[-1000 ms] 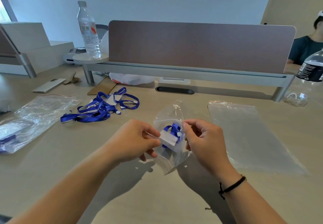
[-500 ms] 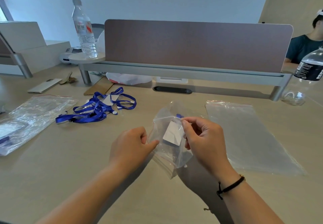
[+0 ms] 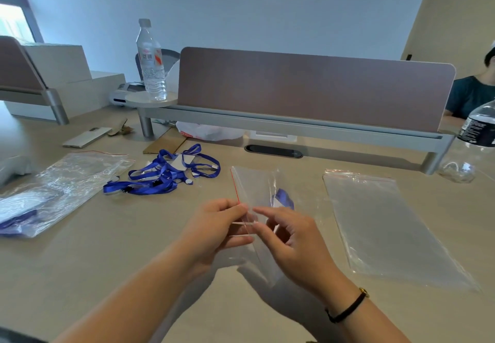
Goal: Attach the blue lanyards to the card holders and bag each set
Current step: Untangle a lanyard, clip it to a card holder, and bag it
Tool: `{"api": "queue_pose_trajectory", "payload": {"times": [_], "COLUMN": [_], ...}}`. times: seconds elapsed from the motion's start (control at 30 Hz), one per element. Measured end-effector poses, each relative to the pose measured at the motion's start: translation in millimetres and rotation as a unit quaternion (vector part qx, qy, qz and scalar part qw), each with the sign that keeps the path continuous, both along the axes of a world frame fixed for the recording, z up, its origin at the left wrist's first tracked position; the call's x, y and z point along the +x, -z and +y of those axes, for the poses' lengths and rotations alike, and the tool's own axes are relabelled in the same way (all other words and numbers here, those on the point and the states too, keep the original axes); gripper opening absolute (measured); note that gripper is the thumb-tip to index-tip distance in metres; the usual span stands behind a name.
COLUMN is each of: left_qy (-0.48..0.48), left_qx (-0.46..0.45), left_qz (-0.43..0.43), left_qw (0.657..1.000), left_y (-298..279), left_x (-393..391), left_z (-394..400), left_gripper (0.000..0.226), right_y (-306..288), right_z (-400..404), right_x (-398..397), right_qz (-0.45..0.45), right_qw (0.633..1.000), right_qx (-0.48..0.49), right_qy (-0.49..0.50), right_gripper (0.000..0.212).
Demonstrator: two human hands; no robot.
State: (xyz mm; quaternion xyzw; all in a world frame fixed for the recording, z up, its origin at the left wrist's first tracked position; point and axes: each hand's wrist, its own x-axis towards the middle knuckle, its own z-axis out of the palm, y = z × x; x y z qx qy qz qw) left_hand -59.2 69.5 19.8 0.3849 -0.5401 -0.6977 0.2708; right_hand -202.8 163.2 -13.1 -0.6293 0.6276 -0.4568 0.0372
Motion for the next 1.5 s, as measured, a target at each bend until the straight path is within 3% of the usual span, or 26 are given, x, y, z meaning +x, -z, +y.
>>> {"api": "queue_pose_trajectory", "payload": {"times": [0.2,0.33,0.43,0.53,0.67,0.7,0.77,0.9,1.3,1.5], "left_qy": [0.016,0.034,0.035,0.092,0.150,0.156,0.161,0.172,0.197,0.197], "left_qx": [-0.045,-0.179,-0.250,-0.324,-0.433,-0.456,-0.493,-0.530,-0.579,-0.560], "left_qz": [-0.009,-0.080,-0.123,-0.182,-0.226,-0.232,-0.241,-0.244,-0.258,-0.233], "left_qw": [0.999,0.980,0.960,0.924,0.860,0.845,0.821,0.794,0.748,0.770], "left_y": [-22.7,-34.4,-53.3,-83.0,-131.7,-144.3,-167.8,-204.1,-233.2,-220.2], "left_x": [8.7,16.8,25.1,33.5,45.4,48.0,52.9,61.5,70.3,79.0], "left_z": [0.5,-1.4,-12.2,-21.9,-26.4,-26.7,-28.0,-30.9,-23.6,-32.8], "left_gripper": [0.030,0.016,0.008,0.009,0.007,0.007,0.006,0.005,0.011,0.006], "right_y": [-1.7,-18.3,-36.3,-62.0,-110.4,-122.3,-142.5,-170.4,-195.7,-194.2], "right_z": [-10.1,-11.8,-11.5,-15.6,-24.4,-25.6,-27.5,-24.6,-18.3,-16.9], "right_x": [12.8,20.2,16.1,8.7,5.5,6.6,8.3,12.8,28.1,24.9], "right_qz": [0.024,0.022,-0.037,-0.067,-0.072,-0.094,-0.154,-0.269,-0.238,-0.274], "right_qw": [0.999,0.999,0.999,0.996,0.995,0.994,0.986,0.954,0.965,0.956], "right_qx": [0.018,0.030,0.017,-0.012,0.036,0.053,0.054,0.022,0.005,-0.001], "right_qy": [0.014,-0.001,0.000,0.048,0.054,0.034,-0.024,-0.128,-0.112,-0.108], "right_gripper": [0.036,0.031,0.022,0.021,0.059,0.059,0.036,0.003,0.015,0.032]}}
